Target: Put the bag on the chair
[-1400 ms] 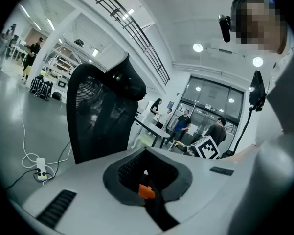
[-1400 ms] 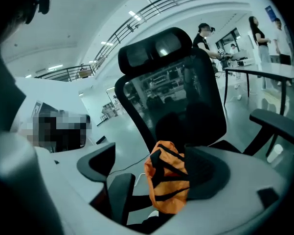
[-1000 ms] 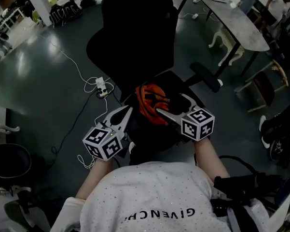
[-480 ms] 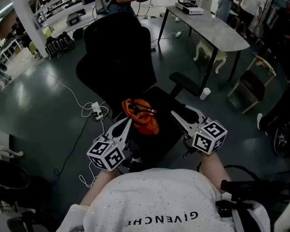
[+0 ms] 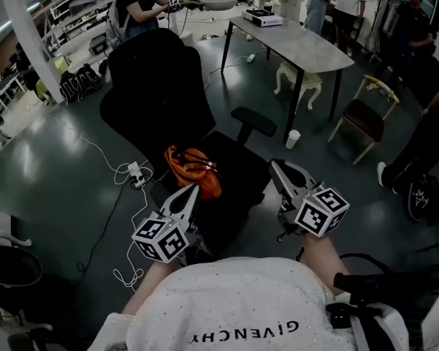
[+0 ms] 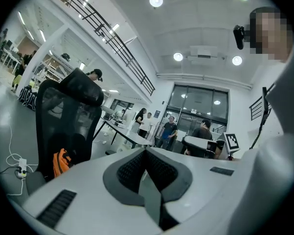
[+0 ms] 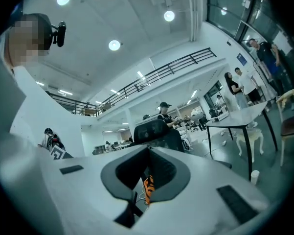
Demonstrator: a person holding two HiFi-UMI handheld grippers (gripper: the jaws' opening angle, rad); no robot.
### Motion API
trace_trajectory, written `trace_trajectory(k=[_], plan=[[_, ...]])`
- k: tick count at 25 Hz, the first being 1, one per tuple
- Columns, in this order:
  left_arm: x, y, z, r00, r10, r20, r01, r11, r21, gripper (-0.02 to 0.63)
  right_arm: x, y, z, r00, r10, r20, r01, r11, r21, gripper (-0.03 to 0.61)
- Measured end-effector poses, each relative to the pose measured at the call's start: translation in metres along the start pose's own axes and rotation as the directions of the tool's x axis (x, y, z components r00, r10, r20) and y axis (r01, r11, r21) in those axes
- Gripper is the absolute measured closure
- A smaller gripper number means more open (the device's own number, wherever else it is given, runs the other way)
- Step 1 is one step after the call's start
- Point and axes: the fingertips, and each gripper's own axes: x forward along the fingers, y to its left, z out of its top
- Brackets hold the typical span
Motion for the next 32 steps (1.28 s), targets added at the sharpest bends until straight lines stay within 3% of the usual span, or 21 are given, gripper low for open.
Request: trace_trajectory(k=[6, 15, 23, 32], plan=[[-0.017, -0.038, -0.024, 1.0, 0.003, -0.001, -0.003, 1.0, 0.004, 0.612, -0.054, -0.001, -0.005, 1.0, -0.01, 0.006, 0.009, 0.999, 0.033, 0.577], [-0.037, -0.071, -0.041, 0.999, 0.036, 0.01, -0.036, 0.999, 0.011, 0.612, -0.088, 0.007, -0.033, 0.997, 0.035, -0.068, -0.033, 0.999, 0.025, 0.578], [-0.053, -0.072, -0.046, 0.997, 0.08, 0.016, -0.081, 0.996, 0.025, 0.612, -0.09, 0.012, -0.045, 0.994, 0.076, -0.083, -0.073, 0.997, 0.038, 0.578], [-0.07, -0.065, -0.053, 0.99, 0.135, 0.031, -0.135, 0.991, 0.005, 0.614, -0.084, 0.031, -0.064, 0.979, 0.131, -0.158, -0.138, 0.99, -0.032, 0.577]])
